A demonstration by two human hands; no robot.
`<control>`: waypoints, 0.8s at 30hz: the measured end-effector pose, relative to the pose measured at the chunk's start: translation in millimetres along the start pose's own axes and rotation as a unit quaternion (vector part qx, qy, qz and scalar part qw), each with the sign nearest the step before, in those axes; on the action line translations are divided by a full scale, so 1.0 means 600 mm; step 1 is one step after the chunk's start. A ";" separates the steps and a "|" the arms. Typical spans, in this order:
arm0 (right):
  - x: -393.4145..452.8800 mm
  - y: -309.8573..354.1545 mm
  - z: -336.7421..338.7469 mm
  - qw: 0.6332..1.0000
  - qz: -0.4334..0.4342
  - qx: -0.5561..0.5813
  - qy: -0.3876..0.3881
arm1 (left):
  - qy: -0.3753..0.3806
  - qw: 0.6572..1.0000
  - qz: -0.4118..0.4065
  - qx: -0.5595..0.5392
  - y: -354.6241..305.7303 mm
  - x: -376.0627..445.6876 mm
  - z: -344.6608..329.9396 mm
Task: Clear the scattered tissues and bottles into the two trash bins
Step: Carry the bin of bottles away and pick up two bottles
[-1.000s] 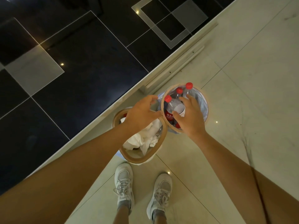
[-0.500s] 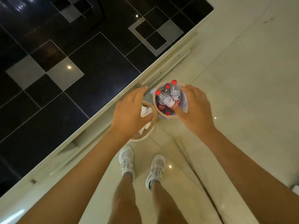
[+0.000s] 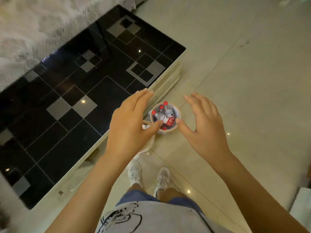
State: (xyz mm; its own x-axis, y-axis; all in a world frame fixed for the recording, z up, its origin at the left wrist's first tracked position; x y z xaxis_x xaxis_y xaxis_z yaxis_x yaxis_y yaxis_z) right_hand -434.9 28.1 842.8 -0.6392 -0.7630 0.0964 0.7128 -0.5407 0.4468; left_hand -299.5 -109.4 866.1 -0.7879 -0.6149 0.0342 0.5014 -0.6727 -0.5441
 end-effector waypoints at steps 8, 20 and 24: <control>-0.084 -0.024 0.151 0.992 -0.062 0.049 -0.099 | -0.016 0.998 -0.057 0.016 -0.114 -0.018 0.059; -0.110 -0.101 0.201 0.975 -0.161 0.070 -0.133 | 0.044 0.986 -0.155 0.045 -0.188 0.044 0.037; -0.076 -0.131 0.219 0.974 -0.180 0.051 -0.129 | 0.043 0.984 -0.174 0.021 -0.203 0.112 0.022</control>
State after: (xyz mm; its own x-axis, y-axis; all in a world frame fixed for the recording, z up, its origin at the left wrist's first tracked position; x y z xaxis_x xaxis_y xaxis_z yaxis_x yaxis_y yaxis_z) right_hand -499.8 152.0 920.0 -0.9034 -0.4084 0.1309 0.4043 -0.7091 0.5777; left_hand -408.8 -74.3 945.9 -0.9410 -0.3085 0.1391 0.2095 -0.8539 -0.4764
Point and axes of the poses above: each hand's wrist, its own x-axis towards the middle knuckle, its own z-axis out of the back of the hand, y = z × x, the point moved 1 cm from there along x, towards the middle knuckle, and after that the axes turned 5 degrees about -x, right-handed, at the moved point
